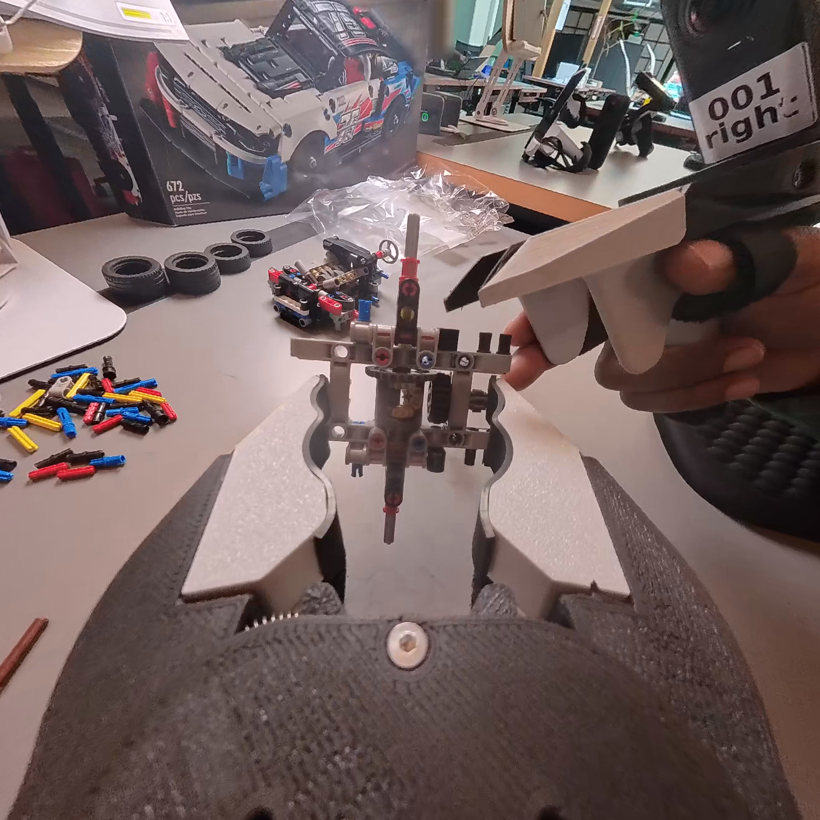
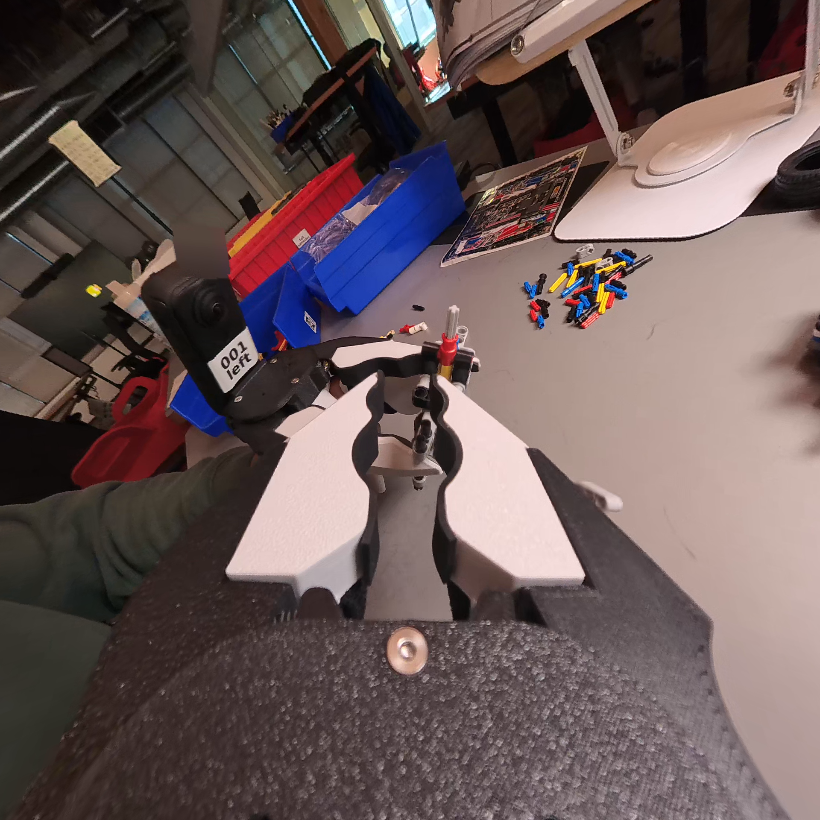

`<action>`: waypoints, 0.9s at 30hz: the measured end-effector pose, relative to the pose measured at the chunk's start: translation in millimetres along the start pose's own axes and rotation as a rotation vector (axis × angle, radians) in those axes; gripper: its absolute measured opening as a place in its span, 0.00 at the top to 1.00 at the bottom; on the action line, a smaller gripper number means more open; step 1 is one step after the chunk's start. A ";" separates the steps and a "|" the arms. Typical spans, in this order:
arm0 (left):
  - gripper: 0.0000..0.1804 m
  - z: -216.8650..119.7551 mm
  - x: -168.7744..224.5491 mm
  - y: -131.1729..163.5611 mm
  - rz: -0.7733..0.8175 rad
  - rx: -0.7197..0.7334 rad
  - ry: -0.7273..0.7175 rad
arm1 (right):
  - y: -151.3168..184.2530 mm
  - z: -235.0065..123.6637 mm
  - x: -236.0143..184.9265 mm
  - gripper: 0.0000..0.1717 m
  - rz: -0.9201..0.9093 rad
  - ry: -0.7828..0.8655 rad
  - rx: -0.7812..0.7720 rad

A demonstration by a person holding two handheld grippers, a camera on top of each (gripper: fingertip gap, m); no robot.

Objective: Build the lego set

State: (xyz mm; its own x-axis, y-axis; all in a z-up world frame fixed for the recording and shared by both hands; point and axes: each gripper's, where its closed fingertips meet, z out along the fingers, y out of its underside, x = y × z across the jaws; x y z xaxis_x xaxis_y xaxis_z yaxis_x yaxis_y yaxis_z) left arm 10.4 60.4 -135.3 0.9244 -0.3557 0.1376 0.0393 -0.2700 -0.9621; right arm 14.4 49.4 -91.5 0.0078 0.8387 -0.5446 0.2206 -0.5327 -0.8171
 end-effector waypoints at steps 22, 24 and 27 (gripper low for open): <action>0.61 -16.7 -4.1 -13.5 0.351 0.114 -0.201 | 30.6 6.9 8.8 0.92 0.130 -0.106 -0.077; 0.61 -18.4 2.7 -16.2 0.380 0.133 -0.159 | 27.4 2.4 8.3 0.92 0.026 -0.139 -0.082; 0.56 -27.4 16.3 -13.9 0.334 0.094 -0.008 | 28.8 -11.6 2.3 0.92 -0.209 -0.228 -0.135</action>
State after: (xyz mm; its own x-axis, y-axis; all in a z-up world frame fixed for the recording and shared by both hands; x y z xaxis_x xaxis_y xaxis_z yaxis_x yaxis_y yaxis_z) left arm 14.5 33.8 -113.2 0.8950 -0.4037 -0.1897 -0.2311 -0.0560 -0.9713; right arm 32.1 37.3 -114.1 -0.2667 0.8730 -0.4084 0.3214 -0.3189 -0.8916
